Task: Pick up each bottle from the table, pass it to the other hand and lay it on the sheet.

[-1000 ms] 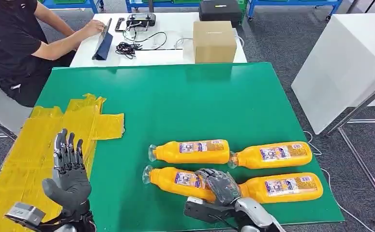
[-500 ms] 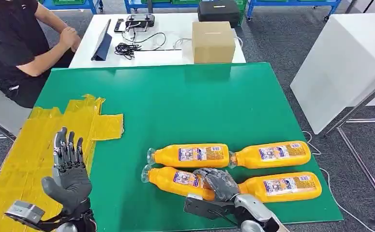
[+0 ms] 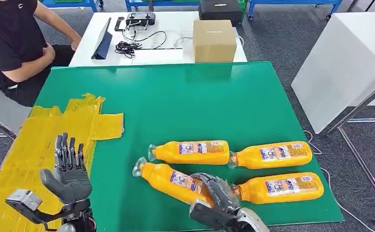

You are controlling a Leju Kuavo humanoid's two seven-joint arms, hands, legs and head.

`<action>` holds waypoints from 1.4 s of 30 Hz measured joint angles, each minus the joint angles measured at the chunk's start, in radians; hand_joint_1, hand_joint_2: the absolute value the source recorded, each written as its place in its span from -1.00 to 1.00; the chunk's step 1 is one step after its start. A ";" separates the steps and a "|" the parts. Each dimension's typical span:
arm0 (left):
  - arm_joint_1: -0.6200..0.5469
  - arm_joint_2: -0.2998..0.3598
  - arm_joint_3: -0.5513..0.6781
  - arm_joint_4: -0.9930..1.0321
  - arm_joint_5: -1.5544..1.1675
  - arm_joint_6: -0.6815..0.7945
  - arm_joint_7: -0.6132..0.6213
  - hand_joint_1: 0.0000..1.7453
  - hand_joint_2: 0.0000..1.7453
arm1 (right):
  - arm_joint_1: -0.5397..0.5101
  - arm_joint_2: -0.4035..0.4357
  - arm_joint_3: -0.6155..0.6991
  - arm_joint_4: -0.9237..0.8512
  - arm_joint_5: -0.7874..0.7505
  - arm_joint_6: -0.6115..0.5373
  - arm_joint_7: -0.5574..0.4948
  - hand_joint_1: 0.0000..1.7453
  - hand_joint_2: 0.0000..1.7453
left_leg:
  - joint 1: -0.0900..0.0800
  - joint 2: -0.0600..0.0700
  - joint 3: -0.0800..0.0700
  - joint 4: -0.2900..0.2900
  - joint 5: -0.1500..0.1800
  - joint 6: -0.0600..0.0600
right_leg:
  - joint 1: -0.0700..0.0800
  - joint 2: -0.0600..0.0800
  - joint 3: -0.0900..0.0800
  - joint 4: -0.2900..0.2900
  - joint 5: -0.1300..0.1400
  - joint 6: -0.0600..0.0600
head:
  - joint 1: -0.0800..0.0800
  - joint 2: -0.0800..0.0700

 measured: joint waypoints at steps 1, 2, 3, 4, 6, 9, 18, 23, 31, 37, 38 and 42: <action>0.002 0.000 0.003 0.003 0.029 -0.007 0.005 -1.00 -1.00 | 0.009 0.006 -0.003 -0.014 -0.012 -0.013 -0.021 1.00 1.00 | 0.000 0.000 0.000 0.000 0.000 0.000 | 0.000 0.000 -0.001 0.000 0.000 0.000 | 0.000 0.000; 0.004 0.000 0.005 0.006 0.038 -0.010 0.006 -1.00 -1.00 | 0.012 0.009 -0.005 -0.024 -0.018 -0.020 -0.029 1.00 1.00 | 0.000 0.001 -0.001 0.000 0.000 0.000 | 0.000 0.000 -0.001 0.000 0.000 0.000 | 0.000 0.000; 0.005 -0.001 0.005 0.008 0.043 -0.013 0.007 -1.00 1.00 | 0.016 0.011 -0.007 -0.033 -0.021 -0.022 -0.032 1.00 1.00 | 0.000 0.001 -0.001 0.000 0.000 0.000 | 0.000 0.000 -0.002 0.000 0.000 0.000 | 0.000 0.000; 0.006 -0.002 0.006 0.010 0.047 -0.014 0.007 -1.00 1.00 | 0.020 0.013 -0.008 -0.038 -0.024 -0.023 -0.033 1.00 1.00 | 0.000 0.001 -0.001 0.000 0.000 0.000 | 0.000 0.000 -0.002 0.000 0.000 0.000 | 0.000 0.000; 0.007 -0.002 0.010 0.011 0.048 -0.017 0.007 -1.00 1.00 | 0.025 0.015 -0.009 -0.046 -0.026 -0.024 -0.034 1.00 1.00 | 0.000 0.000 -0.002 0.000 0.000 0.000 | 0.000 0.000 -0.003 0.000 0.000 0.000 | 0.000 0.000; 0.011 -0.003 0.014 0.012 0.132 -0.045 0.052 -1.00 1.00 | 0.033 0.025 -0.015 -0.055 -0.059 -0.037 -0.084 1.00 1.00 | 0.000 0.000 -0.003 0.000 0.000 0.000 | 0.000 0.000 -0.003 0.000 0.000 0.000 | 0.000 0.000; 0.042 0.017 -0.037 0.021 0.453 -0.275 0.223 -1.00 1.00 | -0.006 0.116 -0.032 -0.075 -0.109 -0.050 -0.213 1.00 1.00 | 0.000 0.001 -0.003 0.000 0.000 0.000 | 0.000 0.000 -0.003 0.000 0.000 0.000 | 0.000 0.000; 0.052 0.050 -0.100 0.037 0.503 -0.351 0.229 -1.00 1.00 | -0.031 0.148 -0.045 -0.066 -0.106 -0.059 -0.244 1.00 1.00 | 0.000 0.000 -0.004 0.000 0.000 0.000 | 0.000 0.000 -0.004 0.000 0.000 0.000 | 0.000 0.000; 0.056 0.078 -0.150 0.069 0.535 -0.409 0.244 -1.00 1.00 | -0.078 0.182 -0.056 -0.018 -0.099 -0.068 -0.252 1.00 1.00 | 0.000 0.000 -0.004 0.000 0.000 0.000 | 0.000 0.000 -0.004 0.000 0.000 0.000 | 0.000 0.000; 0.041 0.090 -0.188 0.087 0.493 -0.440 0.246 -1.00 1.00 | -0.122 0.200 -0.052 0.032 -0.085 -0.053 -0.231 1.00 1.00 | 0.000 0.000 -0.005 0.000 0.000 0.000 | 0.000 0.000 -0.005 0.000 0.000 0.000 | 0.000 0.000; 0.038 0.092 -0.193 0.090 0.481 -0.439 0.242 -1.00 1.00 | -0.130 0.203 -0.050 0.042 -0.082 -0.047 -0.227 1.00 1.00 | 0.000 0.000 -0.005 0.000 0.000 0.000 | 0.000 0.000 -0.005 0.000 0.000 0.000 | 0.000 0.000; 0.023 0.096 -0.207 0.101 0.429 -0.409 0.224 -1.00 1.00 | -0.158 0.217 -0.023 0.076 -0.058 -0.028 -0.207 1.00 1.00 | 0.000 0.000 -0.005 0.000 0.000 0.000 | 0.000 0.000 -0.005 0.000 0.000 0.000 | 0.000 0.000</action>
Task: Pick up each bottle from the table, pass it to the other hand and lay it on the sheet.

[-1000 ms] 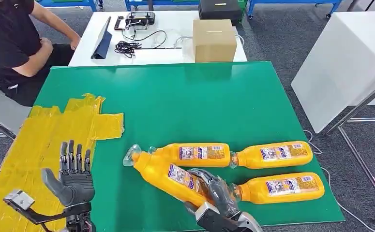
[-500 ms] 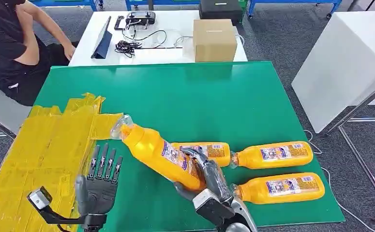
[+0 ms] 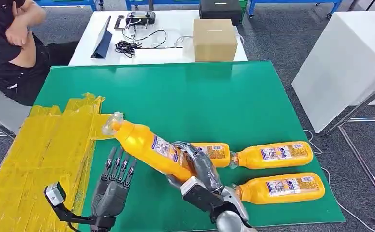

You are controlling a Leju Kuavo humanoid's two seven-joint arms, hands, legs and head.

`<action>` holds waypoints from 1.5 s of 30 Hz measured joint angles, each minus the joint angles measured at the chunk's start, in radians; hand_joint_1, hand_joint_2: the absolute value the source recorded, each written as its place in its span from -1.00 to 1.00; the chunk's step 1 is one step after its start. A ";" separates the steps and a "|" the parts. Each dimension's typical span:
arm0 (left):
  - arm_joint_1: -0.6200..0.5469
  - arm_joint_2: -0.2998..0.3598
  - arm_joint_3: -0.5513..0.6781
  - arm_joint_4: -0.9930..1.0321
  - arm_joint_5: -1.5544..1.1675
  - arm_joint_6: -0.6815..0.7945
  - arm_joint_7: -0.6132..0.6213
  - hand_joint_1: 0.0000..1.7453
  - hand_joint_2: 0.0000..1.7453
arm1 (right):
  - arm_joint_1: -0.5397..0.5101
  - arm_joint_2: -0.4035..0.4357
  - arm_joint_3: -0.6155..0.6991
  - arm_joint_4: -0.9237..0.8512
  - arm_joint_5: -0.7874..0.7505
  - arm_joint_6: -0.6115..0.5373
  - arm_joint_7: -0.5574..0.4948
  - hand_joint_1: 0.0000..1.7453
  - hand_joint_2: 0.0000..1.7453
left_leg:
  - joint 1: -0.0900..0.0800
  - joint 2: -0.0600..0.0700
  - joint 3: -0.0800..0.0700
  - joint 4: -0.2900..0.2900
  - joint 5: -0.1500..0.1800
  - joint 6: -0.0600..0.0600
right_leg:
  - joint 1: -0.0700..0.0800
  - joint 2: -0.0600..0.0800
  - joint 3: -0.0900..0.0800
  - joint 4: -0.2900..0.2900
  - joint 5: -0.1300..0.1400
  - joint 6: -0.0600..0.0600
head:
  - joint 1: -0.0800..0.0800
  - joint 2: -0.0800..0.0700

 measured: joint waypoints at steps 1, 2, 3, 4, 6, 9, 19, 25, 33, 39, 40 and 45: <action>-0.002 0.000 0.000 0.002 -0.005 0.004 -0.002 -1.00 1.00 | -0.004 0.003 0.006 0.005 0.004 0.001 0.002 1.00 1.00 | 0.000 0.000 0.000 0.000 0.000 0.000 | 0.000 0.000 0.000 0.000 0.000 0.000 | 0.000 0.000; -0.002 0.001 0.000 0.002 -0.006 0.005 -0.003 -1.00 1.00 | -0.006 0.004 0.008 0.007 0.005 0.001 0.003 1.00 1.00 | 0.000 0.000 0.000 0.000 0.000 0.000 | 0.000 0.000 0.000 0.000 0.000 0.000 | 0.000 0.000; -0.004 0.002 0.000 0.003 -0.008 0.010 -0.006 -1.00 1.00 | -0.010 0.009 0.018 0.013 0.008 0.002 0.005 1.00 1.00 | 0.000 0.000 0.000 0.000 0.000 0.000 | 0.000 0.000 0.000 0.000 0.000 0.000 | 0.000 0.000; -0.005 0.002 0.000 0.004 -0.011 0.013 -0.006 -1.00 1.00 | -0.014 0.011 0.023 0.017 0.010 0.002 0.008 1.00 1.00 | 0.000 0.000 0.000 0.000 0.000 0.000 | 0.000 0.000 0.000 0.000 0.000 0.000 | 0.000 0.000; -0.008 0.003 0.000 0.006 -0.014 0.013 -0.006 -1.00 1.00 | -0.019 0.016 0.034 0.024 0.012 0.003 0.011 1.00 1.00 | 0.000 0.000 -0.001 0.000 0.000 0.000 | 0.000 0.000 0.000 0.000 0.000 0.000 | 0.000 0.000; -0.011 0.003 0.000 0.009 -0.017 0.014 -0.007 -1.00 1.00 | -0.025 0.020 0.044 0.034 0.013 0.006 0.012 1.00 1.00 | 0.000 0.000 -0.001 0.000 0.000 0.000 | 0.000 0.000 -0.001 0.000 0.000 0.000 | 0.000 0.000; -0.023 0.003 0.005 0.010 -0.042 0.036 -0.011 -1.00 1.00 | -0.113 0.047 0.158 0.124 0.026 0.053 0.035 1.00 1.00 | 0.000 -0.001 -0.001 0.000 0.001 0.000 | 0.000 0.000 -0.001 0.000 0.000 0.000 | 0.000 0.000; -0.024 0.003 0.012 0.010 -0.035 0.043 -0.011 -1.00 1.00 | -0.149 0.055 0.212 0.152 0.029 0.090 0.045 1.00 1.00 | 0.000 0.000 -0.002 0.000 0.000 0.000 | 0.000 0.000 -0.002 0.000 0.000 0.000 | 0.000 0.000; -0.023 0.003 0.037 0.012 -0.032 0.045 -0.005 -1.00 1.00 | -0.194 0.103 0.280 0.209 0.026 0.107 0.056 1.00 1.00 | 0.000 0.000 -0.002 0.000 0.001 0.000 | 0.000 0.000 -0.002 0.000 0.000 0.000 | 0.000 0.000; -0.022 0.003 0.046 0.012 -0.032 0.045 -0.004 -1.00 1.00 | -0.205 0.111 0.287 0.226 0.025 0.107 0.056 1.00 1.00 | 0.000 0.000 -0.002 0.000 0.001 0.000 | 0.000 0.000 -0.002 0.000 0.000 0.000 | 0.000 0.000; -0.022 0.003 0.047 0.012 -0.032 0.045 -0.004 -1.00 1.00 | -0.206 0.112 0.288 0.228 0.025 0.107 0.056 1.00 1.00 | 0.000 0.000 -0.002 0.000 0.001 0.000 | 0.000 0.000 -0.002 0.000 0.000 0.000 | 0.000 0.000; -0.020 0.003 0.050 0.012 -0.032 0.045 -0.004 -1.00 1.00 | -0.210 0.113 0.291 0.235 0.025 0.107 0.056 1.00 1.00 | 0.000 0.000 -0.002 0.000 0.001 0.000 | 0.000 0.000 -0.003 0.000 0.000 0.000 | 0.000 0.000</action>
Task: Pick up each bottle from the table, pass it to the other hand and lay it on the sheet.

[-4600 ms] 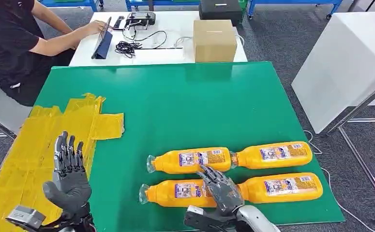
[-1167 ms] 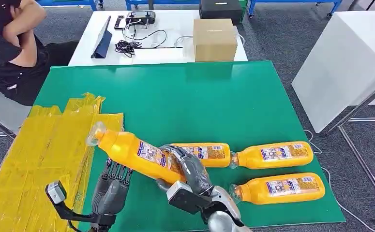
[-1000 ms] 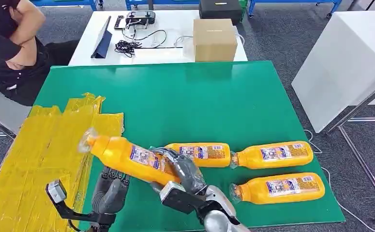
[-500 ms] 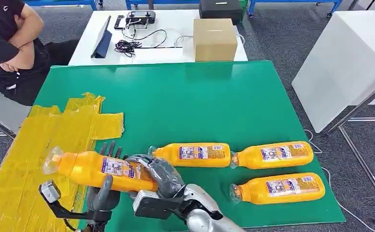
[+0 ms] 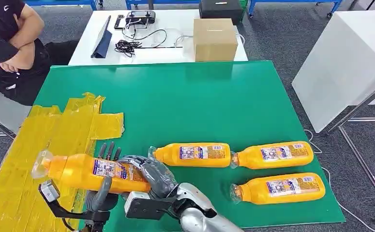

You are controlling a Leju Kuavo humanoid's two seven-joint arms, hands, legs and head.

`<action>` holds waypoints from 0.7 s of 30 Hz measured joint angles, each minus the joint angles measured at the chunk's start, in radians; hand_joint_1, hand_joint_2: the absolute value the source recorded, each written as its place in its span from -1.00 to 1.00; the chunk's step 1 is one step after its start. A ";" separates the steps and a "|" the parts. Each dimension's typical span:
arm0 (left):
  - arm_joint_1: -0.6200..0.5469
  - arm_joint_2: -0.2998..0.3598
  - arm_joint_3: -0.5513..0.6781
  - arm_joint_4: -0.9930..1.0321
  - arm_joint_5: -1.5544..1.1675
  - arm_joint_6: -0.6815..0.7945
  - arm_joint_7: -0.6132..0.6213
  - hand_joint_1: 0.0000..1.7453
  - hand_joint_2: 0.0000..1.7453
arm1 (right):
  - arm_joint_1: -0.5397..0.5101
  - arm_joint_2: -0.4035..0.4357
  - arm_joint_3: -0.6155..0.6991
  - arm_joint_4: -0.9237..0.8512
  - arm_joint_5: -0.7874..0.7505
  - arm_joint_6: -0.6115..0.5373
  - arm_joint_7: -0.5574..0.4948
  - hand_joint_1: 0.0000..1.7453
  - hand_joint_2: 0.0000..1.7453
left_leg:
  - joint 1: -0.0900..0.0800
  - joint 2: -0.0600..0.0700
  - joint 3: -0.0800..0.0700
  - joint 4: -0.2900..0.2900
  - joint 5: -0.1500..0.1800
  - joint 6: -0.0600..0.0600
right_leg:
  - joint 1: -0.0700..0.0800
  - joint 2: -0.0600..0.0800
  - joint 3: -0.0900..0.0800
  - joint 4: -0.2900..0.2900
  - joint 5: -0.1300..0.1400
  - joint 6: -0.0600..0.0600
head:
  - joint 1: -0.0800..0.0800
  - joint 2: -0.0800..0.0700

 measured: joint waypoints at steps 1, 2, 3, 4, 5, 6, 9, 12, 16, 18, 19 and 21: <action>0.000 0.000 0.000 0.000 0.000 0.000 0.000 -1.00 1.00 | 0.000 0.000 0.001 0.001 0.000 0.000 0.000 1.00 1.00 | 0.000 0.000 0.000 0.000 0.000 0.000 | 0.000 0.000 0.000 0.000 0.000 0.000 | 0.000 0.000; 0.000 0.000 0.000 0.000 0.000 0.000 0.000 -1.00 1.00 | -0.001 0.000 0.001 0.002 0.000 0.000 0.000 1.00 1.00 | 0.000 0.000 0.000 0.000 0.000 0.000 | 0.000 0.000 0.000 0.000 0.000 0.000 | 0.000 0.000; 0.000 0.000 0.000 0.000 0.000 0.000 0.000 -1.00 1.00 | -0.001 0.000 0.001 0.003 0.000 0.000 0.000 1.00 1.00 | 0.000 0.000 0.000 0.000 0.000 0.000 | 0.000 0.000 0.000 0.000 0.000 0.000 | 0.000 0.000; 0.000 0.000 0.000 0.000 0.000 0.000 0.000 -1.00 1.00 | -0.001 0.001 0.001 0.003 0.000 0.000 0.000 1.00 1.00 | 0.000 0.000 0.000 0.000 0.000 0.000 | 0.000 0.000 0.000 0.000 0.000 0.000 | 0.000 0.000; 0.001 0.000 0.001 0.000 0.000 0.000 0.000 -1.00 1.00 | -0.001 0.002 0.001 0.004 0.000 0.000 0.000 1.00 1.00 | 0.000 0.000 0.000 0.000 0.000 0.000 | 0.000 0.000 0.000 0.000 0.000 0.000 | 0.000 0.000; 0.001 0.000 0.001 0.000 0.000 0.000 0.000 -1.00 1.00 | -0.001 0.002 0.001 0.005 0.000 0.000 0.000 1.00 1.00 | 0.000 0.000 0.000 0.000 0.000 0.000 | 0.000 0.000 0.000 0.000 0.000 0.000 | 0.000 0.000; 0.001 0.000 0.001 0.000 0.000 0.000 0.000 -1.00 1.00 | -0.001 0.002 0.001 0.005 0.000 0.000 0.000 1.00 1.00 | 0.000 0.000 0.000 0.000 0.000 0.000 | 0.000 0.000 0.000 0.000 0.000 0.000 | 0.000 0.000; 0.001 0.000 0.001 0.000 0.000 0.000 0.000 -1.00 1.00 | -0.001 0.002 0.001 0.005 0.000 0.000 0.000 1.00 1.00 | 0.000 0.000 0.000 0.000 0.000 0.000 | 0.000 0.000 0.000 0.000 0.000 0.000 | 0.000 0.000; 0.002 0.000 0.002 0.000 0.000 0.002 -0.001 1.00 1.00 | -0.001 0.002 0.001 0.005 0.000 0.000 0.000 1.00 1.00 | 0.000 0.000 0.000 0.000 0.000 0.000 | 0.000 0.000 0.000 0.000 0.000 0.000 | 0.000 0.000; 0.003 -0.001 0.003 0.000 -0.004 0.001 -0.011 1.00 1.00 | 0.000 0.002 -0.003 0.005 -0.003 0.002 0.000 1.00 1.00 | 0.000 0.000 0.000 0.000 0.000 0.000 | 0.000 0.000 0.000 0.000 0.000 0.000 | 0.000 0.000; 0.003 -0.002 0.006 0.000 -0.001 -0.002 -0.020 1.00 1.00 | 0.000 0.002 -0.003 0.005 -0.003 0.004 0.000 1.00 1.00 | 0.000 0.000 0.000 0.000 0.000 0.000 | 0.000 0.000 0.000 0.000 0.000 0.000 | 0.000 0.000; 0.006 -0.007 0.010 0.000 0.002 -0.003 -0.028 1.00 1.00 | 0.000 0.002 -0.003 0.005 -0.003 0.008 0.000 1.00 1.00 | 0.000 0.000 0.000 0.000 0.000 0.000 | 0.000 0.000 -0.001 0.000 0.000 0.000 | 0.000 0.000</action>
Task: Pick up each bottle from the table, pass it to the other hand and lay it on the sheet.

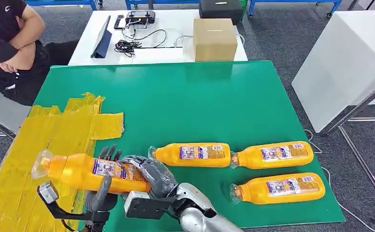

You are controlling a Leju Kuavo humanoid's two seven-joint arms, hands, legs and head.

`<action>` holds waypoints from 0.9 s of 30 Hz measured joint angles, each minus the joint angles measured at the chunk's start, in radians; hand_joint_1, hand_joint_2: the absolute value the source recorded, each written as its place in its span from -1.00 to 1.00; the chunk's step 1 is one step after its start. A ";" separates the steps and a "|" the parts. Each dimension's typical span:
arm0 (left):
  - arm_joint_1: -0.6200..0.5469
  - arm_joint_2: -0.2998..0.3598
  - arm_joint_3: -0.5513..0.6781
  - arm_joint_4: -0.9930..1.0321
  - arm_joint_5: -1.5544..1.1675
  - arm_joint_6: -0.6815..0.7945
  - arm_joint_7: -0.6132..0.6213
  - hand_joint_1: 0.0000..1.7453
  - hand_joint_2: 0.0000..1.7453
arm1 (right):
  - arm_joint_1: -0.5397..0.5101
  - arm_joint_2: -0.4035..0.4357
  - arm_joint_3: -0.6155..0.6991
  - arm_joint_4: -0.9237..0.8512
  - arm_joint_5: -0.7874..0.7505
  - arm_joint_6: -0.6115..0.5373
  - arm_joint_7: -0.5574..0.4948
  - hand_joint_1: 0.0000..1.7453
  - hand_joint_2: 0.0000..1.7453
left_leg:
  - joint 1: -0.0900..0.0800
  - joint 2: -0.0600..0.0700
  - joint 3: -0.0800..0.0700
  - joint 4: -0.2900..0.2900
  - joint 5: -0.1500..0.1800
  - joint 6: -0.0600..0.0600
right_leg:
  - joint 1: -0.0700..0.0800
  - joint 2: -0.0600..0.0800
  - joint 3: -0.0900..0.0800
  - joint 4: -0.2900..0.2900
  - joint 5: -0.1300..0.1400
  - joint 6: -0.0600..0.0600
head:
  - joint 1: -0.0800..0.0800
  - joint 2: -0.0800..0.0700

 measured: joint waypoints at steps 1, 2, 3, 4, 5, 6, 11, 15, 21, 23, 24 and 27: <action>0.001 -0.002 0.002 0.000 0.000 0.000 -0.003 1.00 1.00 | 0.000 0.000 -0.001 0.000 0.000 0.002 0.000 1.00 1.00 | 0.000 0.000 0.000 0.000 0.000 0.000 | 0.000 0.000 0.000 0.000 0.000 0.000 | 0.000 0.000; 0.002 -0.004 0.003 0.000 0.000 0.000 -0.006 1.00 1.00 | 0.000 0.000 -0.002 0.000 0.000 0.003 0.000 1.00 1.00 | 0.000 0.000 0.000 0.000 0.000 0.000 | 0.000 0.000 0.000 0.000 0.000 0.000 | 0.000 0.000; 0.002 -0.006 0.004 0.000 0.000 -0.001 -0.008 1.00 1.00 | 0.001 0.000 -0.003 0.000 0.000 0.004 0.000 1.00 1.00 | 0.000 0.000 0.000 0.000 0.000 0.000 | 0.000 0.000 0.000 0.000 0.000 0.000 | 0.000 0.000; 0.002 -0.007 0.005 0.000 -0.001 -0.001 -0.008 1.00 1.00 | 0.003 0.000 -0.005 0.000 0.000 0.005 0.000 1.00 1.00 | 0.000 0.000 0.000 0.000 0.000 0.000 | 0.000 0.000 0.000 0.000 0.000 0.000 | 0.000 0.000; 0.002 -0.010 0.006 0.000 -0.002 -0.001 -0.008 1.00 1.00 | 0.005 0.000 -0.008 0.000 0.000 0.006 0.000 1.00 1.00 | 0.000 0.000 0.000 0.000 0.000 0.000 | 0.000 0.000 0.000 0.000 0.000 0.000 | 0.000 0.000; 0.002 -0.011 0.008 0.000 -0.002 -0.001 -0.008 1.00 1.00 | 0.006 0.000 -0.010 -0.001 0.000 0.006 0.000 1.00 1.00 | 0.000 0.000 0.000 0.000 0.000 0.000 | 0.000 0.000 0.000 0.000 0.000 0.000 | 0.000 0.000; 0.002 -0.018 0.013 0.000 -0.004 -0.006 -0.008 1.00 1.00 | 0.012 0.000 -0.016 -0.003 0.000 0.007 0.000 -0.42 1.00 | 0.000 0.000 0.000 0.000 0.000 0.000 | 0.000 0.000 0.000 0.000 0.000 0.000 | 0.000 0.000; 0.000 -0.023 0.015 0.000 -0.058 0.040 -0.034 1.00 1.00 | 0.026 0.000 -0.024 -0.009 0.007 -0.016 0.000 -1.00 1.00 | 0.000 0.000 0.000 0.000 0.000 0.000 | 0.000 0.000 0.000 0.000 0.000 0.000 | 0.000 0.000; -0.013 -0.034 0.018 -0.020 -0.176 0.167 -0.082 1.00 1.00 | 0.085 -0.014 -0.055 -0.046 0.010 -0.067 -0.007 -1.00 1.00 | 0.000 0.000 -0.001 0.000 0.000 0.000 | 0.000 0.000 0.000 0.000 0.000 0.000 | 0.000 0.000; -0.016 -0.037 0.019 -0.023 -0.179 0.168 -0.082 1.00 1.00 | 0.092 -0.018 -0.061 -0.052 0.010 -0.067 -0.007 -1.00 -1.00 | 0.000 -0.001 -0.001 0.000 0.000 0.000 | 0.000 0.000 0.000 0.000 0.000 0.000 | 0.000 0.000; -0.016 -0.037 0.019 -0.023 -0.182 0.168 -0.082 1.00 1.00 | 0.094 -0.018 -0.063 -0.055 0.010 -0.067 -0.007 -1.00 -1.00 | 0.000 -0.001 -0.001 0.000 0.000 0.000 | 0.000 0.000 0.000 0.000 0.000 0.000 | 0.000 0.000; -0.019 -0.037 0.020 -0.025 -0.205 0.195 -0.093 1.00 1.00 | 0.101 -0.021 -0.068 -0.059 0.010 -0.076 -0.007 -1.00 -1.00 | 0.000 0.000 0.000 0.000 0.000 0.000 | 0.000 0.000 0.000 0.000 0.000 0.000 | 0.000 0.000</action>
